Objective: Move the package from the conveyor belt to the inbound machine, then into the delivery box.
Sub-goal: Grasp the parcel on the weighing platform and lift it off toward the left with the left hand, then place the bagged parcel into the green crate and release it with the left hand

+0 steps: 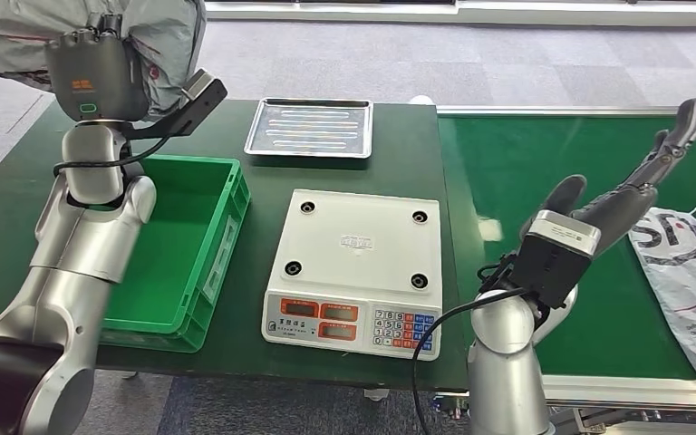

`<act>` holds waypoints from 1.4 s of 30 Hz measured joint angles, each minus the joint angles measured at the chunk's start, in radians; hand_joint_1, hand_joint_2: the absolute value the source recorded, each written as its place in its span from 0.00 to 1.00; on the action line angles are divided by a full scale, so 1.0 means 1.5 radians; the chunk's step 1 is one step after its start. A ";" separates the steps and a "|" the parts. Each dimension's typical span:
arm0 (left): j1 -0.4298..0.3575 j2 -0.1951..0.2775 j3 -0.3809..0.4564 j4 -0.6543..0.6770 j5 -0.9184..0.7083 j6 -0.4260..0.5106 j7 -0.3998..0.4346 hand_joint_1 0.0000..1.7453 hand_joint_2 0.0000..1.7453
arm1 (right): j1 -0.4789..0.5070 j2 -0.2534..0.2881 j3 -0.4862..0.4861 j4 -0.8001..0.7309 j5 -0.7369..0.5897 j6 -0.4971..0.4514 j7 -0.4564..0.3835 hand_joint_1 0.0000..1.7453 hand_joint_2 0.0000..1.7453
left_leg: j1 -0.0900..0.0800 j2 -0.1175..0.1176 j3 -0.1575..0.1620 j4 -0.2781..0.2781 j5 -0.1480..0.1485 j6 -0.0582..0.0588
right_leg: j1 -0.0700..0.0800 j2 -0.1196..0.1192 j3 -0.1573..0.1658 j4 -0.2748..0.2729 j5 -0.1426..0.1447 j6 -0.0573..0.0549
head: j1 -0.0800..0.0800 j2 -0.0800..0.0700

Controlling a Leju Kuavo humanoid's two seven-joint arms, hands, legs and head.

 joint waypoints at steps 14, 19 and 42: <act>0.056 0.002 -0.019 0.180 -0.001 -0.089 0.029 0.82 1.00 | -0.002 0.000 0.008 0.000 -0.003 0.001 0.002 0.00 0.00 | 0.000 0.000 0.000 0.000 0.000 0.000 | 0.000 0.000 0.000 0.000 0.000 0.000 | 0.000 0.000; 0.083 -0.006 -0.024 0.249 -0.001 -0.106 0.020 0.00 1.00 | -0.002 0.000 0.009 0.000 -0.008 0.001 0.002 0.00 0.00 | 0.000 0.000 -0.001 0.000 0.000 0.000 | 0.000 0.000 -0.001 0.000 0.000 0.000 | 0.000 0.000; 0.198 -0.089 0.111 -0.154 0.640 0.023 -0.373 0.00 0.00 | 0.007 -0.001 0.005 -0.009 -0.025 0.001 -0.027 0.00 0.00 | -0.001 0.004 -0.001 0.001 -0.003 0.001 | -0.002 0.004 -0.002 0.000 0.000 0.000 | 0.000 0.000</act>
